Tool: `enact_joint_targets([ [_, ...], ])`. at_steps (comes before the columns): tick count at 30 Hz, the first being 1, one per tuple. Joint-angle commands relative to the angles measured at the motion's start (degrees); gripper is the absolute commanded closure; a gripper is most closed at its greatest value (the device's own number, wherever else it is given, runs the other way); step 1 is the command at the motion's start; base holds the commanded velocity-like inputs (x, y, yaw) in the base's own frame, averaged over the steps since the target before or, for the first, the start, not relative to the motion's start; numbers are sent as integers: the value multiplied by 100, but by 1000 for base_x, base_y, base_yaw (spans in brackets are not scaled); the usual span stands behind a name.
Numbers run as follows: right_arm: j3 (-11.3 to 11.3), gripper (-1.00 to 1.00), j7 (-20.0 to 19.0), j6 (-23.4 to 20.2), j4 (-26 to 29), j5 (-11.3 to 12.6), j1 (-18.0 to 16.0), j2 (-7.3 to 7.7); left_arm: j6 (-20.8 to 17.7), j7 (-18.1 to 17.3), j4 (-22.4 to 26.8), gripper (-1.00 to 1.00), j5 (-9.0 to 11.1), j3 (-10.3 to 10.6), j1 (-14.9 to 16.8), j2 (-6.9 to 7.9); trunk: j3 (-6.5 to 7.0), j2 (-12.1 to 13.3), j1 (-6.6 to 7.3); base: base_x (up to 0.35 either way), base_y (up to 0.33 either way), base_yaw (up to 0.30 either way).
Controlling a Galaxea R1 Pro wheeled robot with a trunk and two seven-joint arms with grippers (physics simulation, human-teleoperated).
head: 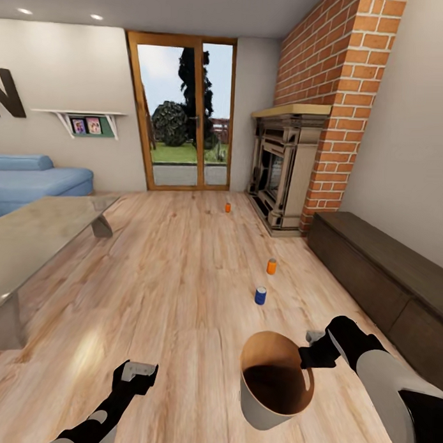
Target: Put the three can of soda from the living room inside the tash can in the kitchen.
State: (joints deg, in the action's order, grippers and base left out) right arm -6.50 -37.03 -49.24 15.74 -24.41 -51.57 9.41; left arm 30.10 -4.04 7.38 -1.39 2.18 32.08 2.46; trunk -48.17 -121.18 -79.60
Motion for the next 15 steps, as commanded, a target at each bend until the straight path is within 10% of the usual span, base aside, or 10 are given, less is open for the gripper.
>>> enact_joint_targets([
  [1,-36,100,-32,-42,-1,121,-2,-1,2,0,0,-100,-1,1,0,0,4,0,0,317,-77,-252],
  [15,-36,100,-28,-42,-2,116,-2,-23,4,-6,0,-100,-2,-1,0,0,49,0,0,319,-12,-247],
])
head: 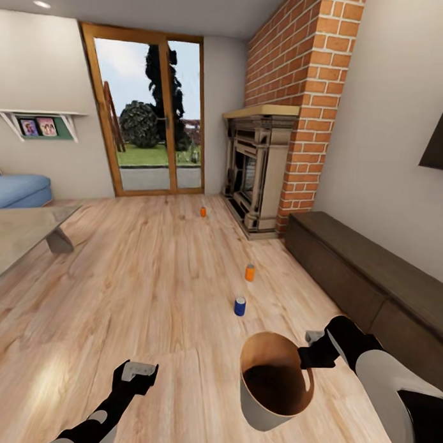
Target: Put the three can of soda from the living room inside the tash can in the kitchen.
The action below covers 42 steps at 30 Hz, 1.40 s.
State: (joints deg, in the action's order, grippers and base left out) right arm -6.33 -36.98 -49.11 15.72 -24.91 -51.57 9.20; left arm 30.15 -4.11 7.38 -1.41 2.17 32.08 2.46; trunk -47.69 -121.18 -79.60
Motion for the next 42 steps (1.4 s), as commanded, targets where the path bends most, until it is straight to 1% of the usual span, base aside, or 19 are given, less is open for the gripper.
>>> enact_joint_targets([
  [1,-50,100,-34,-56,-2,166,-3,-2,0,0,0,-100,0,1,0,0,3,0,0,323,70,-164],
  [6,7,100,-89,-47,-18,145,-3,-28,0,-2,0,-100,-1,2,0,0,7,0,0,323,24,-57],
  [22,9,100,-99,-56,-25,127,-3,-9,0,-2,0,-100,0,3,0,0,7,0,0,321,-2,-3],
  [29,3,100,-73,-70,-18,137,-3,-35,0,-2,0,-100,0,3,0,0,7,0,0,118,0,-8],
  [42,-15,100,-30,-72,-8,144,-3,-41,-9,-2,0,-100,0,2,0,0,16,0,0,259,128,-197],
])
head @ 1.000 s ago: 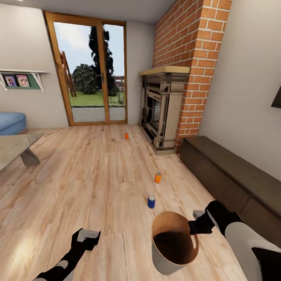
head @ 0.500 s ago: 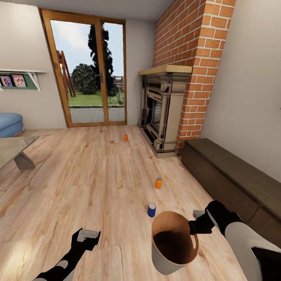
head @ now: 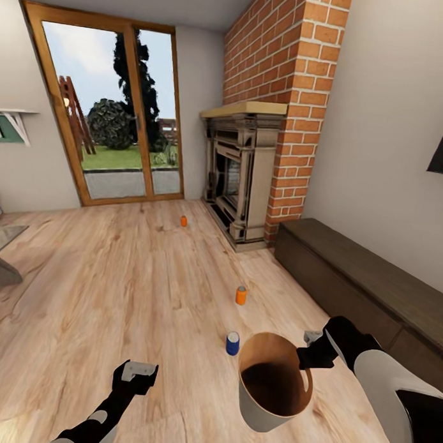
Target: Put the three can of soda from the living room inside the tash can in the kitchen.
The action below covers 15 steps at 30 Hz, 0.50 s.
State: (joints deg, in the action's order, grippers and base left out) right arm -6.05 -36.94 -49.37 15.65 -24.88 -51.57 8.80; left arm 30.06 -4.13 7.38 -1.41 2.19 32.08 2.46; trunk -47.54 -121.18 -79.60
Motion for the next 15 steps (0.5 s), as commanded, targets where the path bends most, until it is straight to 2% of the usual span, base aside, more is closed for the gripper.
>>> enact_joint_targets([
  [1,-44,100,-33,-47,0,141,-2,-1,0,0,0,-100,0,0,0,0,3,0,0,315,102,-241],
  [11,-45,100,-31,-47,0,141,-1,-1,0,-8,0,-100,-6,0,0,-5,31,0,0,320,33,-238],
  [15,-40,100,-49,-46,-5,136,-2,13,0,-9,-2,-100,-8,0,0,-8,35,0,0,305,-93,-98],
])
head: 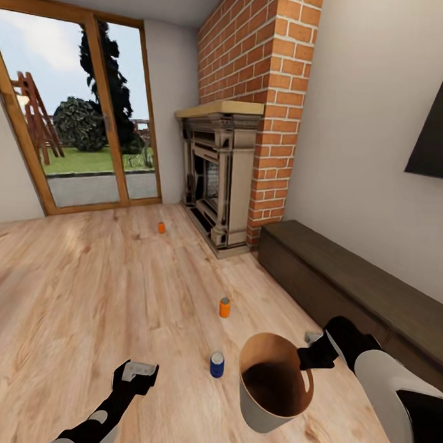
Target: Put the three can of soda from the living room inside the tash can in the kitchen.
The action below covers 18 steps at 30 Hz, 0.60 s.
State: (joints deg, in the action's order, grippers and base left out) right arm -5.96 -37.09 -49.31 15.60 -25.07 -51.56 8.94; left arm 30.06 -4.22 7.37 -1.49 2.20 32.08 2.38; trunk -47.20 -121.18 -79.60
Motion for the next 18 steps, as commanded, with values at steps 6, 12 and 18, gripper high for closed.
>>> enact_joint_targets([
  [6,-22,100,-75,-31,-12,146,27,-8,0,3,-6,-100,-1,2,0,-1,2,0,0,292,-133,-23],
  [12,-63,100,-213,-15,-3,171,205,53,-4,8,0,-100,6,0,0,6,2,0,0,174,-88,-2],
  [18,-86,100,-423,-42,-25,170,340,196,-38,2,1,-100,9,-6,0,8,2,0,0,72,78,0],
])
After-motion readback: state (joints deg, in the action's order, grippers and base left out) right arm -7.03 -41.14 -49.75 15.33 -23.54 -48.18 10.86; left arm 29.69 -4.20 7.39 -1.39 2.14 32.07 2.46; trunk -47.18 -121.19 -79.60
